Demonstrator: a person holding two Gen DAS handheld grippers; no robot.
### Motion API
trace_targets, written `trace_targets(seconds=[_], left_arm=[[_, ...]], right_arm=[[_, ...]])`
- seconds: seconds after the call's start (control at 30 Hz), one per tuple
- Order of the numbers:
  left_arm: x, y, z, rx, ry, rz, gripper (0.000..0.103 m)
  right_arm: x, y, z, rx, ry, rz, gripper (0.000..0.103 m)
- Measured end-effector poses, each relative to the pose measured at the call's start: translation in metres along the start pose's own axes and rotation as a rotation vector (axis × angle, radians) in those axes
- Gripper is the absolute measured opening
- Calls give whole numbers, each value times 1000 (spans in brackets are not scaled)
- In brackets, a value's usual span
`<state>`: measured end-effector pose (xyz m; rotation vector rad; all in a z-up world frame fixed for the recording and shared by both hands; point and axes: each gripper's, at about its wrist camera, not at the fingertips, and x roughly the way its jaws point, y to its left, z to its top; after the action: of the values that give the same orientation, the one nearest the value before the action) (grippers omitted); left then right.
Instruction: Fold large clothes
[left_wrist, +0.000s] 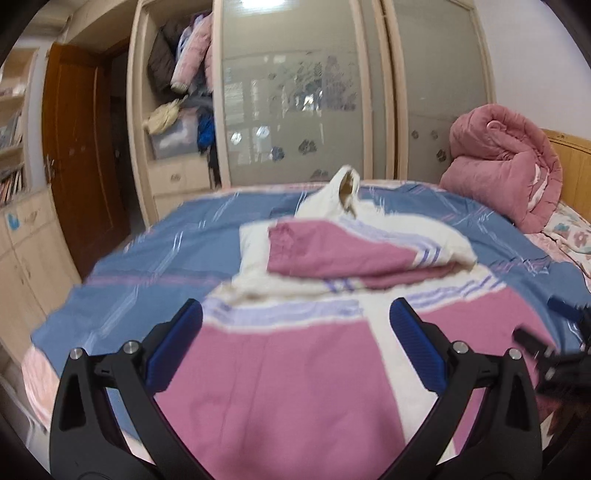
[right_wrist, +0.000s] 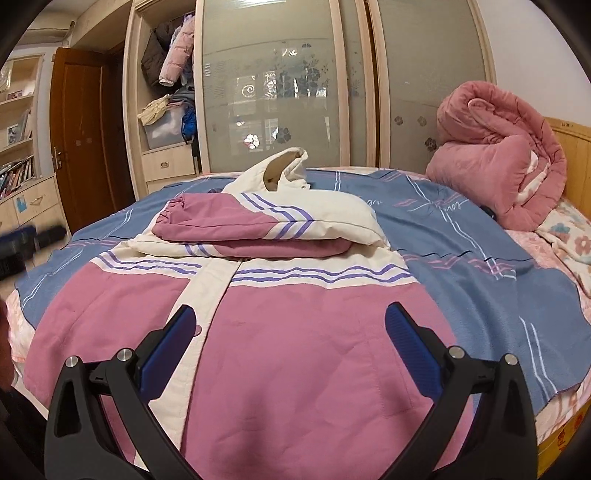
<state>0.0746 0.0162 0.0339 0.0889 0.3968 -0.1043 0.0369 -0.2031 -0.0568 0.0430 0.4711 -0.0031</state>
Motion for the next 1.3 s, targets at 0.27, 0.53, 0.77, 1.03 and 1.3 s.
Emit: trace_targets(seconds=[0.27, 0.53, 0.77, 1.03, 1.3], left_arm=[[49, -18, 31, 63, 22, -48, 101], [110, 19, 8, -108, 168, -69, 101], [110, 21, 14, -90, 169, -116, 101], [134, 43, 8, -127, 209, -100, 101], [136, 53, 2, -104, 220, -91, 101]], right_arm=[[15, -10, 4, 45, 10, -32, 102], [33, 12, 41, -47, 60, -20, 102], [98, 16, 134, 5, 118, 21, 102], [287, 23, 256, 5, 288, -1, 62], [445, 37, 289, -100, 442, -153, 40]])
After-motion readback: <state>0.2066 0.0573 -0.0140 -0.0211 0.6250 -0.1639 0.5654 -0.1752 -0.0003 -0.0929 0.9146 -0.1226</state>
